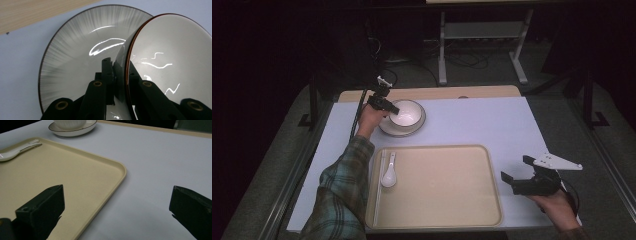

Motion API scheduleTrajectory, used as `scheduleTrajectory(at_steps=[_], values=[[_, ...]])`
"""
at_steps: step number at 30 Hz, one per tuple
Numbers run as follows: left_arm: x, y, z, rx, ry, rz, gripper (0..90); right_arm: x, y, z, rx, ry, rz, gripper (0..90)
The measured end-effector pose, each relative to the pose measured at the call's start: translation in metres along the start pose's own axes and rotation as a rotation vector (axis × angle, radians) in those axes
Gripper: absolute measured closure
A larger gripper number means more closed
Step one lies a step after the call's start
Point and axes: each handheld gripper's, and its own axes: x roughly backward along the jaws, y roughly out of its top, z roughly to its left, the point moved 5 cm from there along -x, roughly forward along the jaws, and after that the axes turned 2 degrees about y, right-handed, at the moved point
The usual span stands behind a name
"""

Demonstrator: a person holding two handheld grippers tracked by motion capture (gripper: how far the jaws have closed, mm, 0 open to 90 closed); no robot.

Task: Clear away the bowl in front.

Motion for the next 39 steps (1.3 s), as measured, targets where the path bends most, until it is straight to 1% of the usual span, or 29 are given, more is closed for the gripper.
scheduleTrajectory(at_steps=[2,5,7,9,12,13,18,19,20,21,22,24,30,33,37,38,39], values=[[0.002,0.001,0.0,-0.007,0.016,-0.009,82.3,0.0,0.0,0.0,-0.001,0.0,0.0,0.0],[0.004,0.002,-0.001,0.005,0.002,-0.028,82.3,0.0,0.0,0.0,0.0,0.0,-0.001,0.0],[0.007,0.003,-0.001,0.006,0.0,-0.037,82.4,0.0,0.0,0.0,0.0,-0.001,-0.001,0.0],[0.01,0.004,-0.003,-0.003,-0.004,-0.038,82.4,0.0,0.0,0.0,0.0,-0.001,-0.002,0.0],[0.015,0.003,-0.005,-0.015,-0.02,-0.04,82.4,0.001,0.0,0.0,-0.001,-0.002,-0.002,0.0],[0.017,0.003,-0.006,-0.014,-0.022,-0.04,82.4,0.001,0.0,0.0,-0.001,-0.002,-0.002,0.0],[0.029,0.0,-0.014,-0.044,-0.053,-0.025,82.4,0.001,0.0,0.0,0.001,-0.002,-0.001,0.0],[0.031,-0.001,-0.015,-0.047,-0.059,-0.023,82.4,0.001,0.0,0.0,0.001,-0.002,0.0,0.0],[0.035,-0.004,-0.019,-0.045,-0.074,-0.021,82.4,0.001,0.0,0.0,0.001,-0.003,0.0,0.0],[0.035,-0.004,-0.019,-0.045,-0.074,-0.021,82.4,0.001,0.0,0.0,0.001,-0.003,0.0,0.0],[0.039,-0.008,-0.023,-0.046,-0.095,-0.018,82.4,0.001,0.0,0.0,0.001,-0.003,0.0,0.0],[0.04,-0.01,-0.025,-0.045,-0.103,-0.016,82.4,0.001,0.0,0.0,0.001,-0.003,0.0,0.0],[0.049,-0.022,-0.037,-0.067,-0.131,-0.011,82.4,0.002,0.0,-0.001,-0.003,-0.005,-0.004,0.0],[0.052,-0.028,-0.043,-0.071,-0.143,-0.02,82.4,0.002,0.0,-0.001,-0.003,-0.004,-0.004,0.0],[0.054,-0.036,-0.052,-0.093,-0.148,-0.012,82.3,0.001,0.001,0.001,-0.003,-0.002,-0.004,0.0],[0.054,-0.04,-0.056,-0.103,-0.154,-0.007,82.3,0.001,0.001,0.001,-0.002,-0.002,-0.004,0.0],[0.054,-0.04,-0.056,-0.103,-0.154,-0.007,82.4,0.001,0.001,0.001,-0.002,-0.002,-0.004,0.0]])
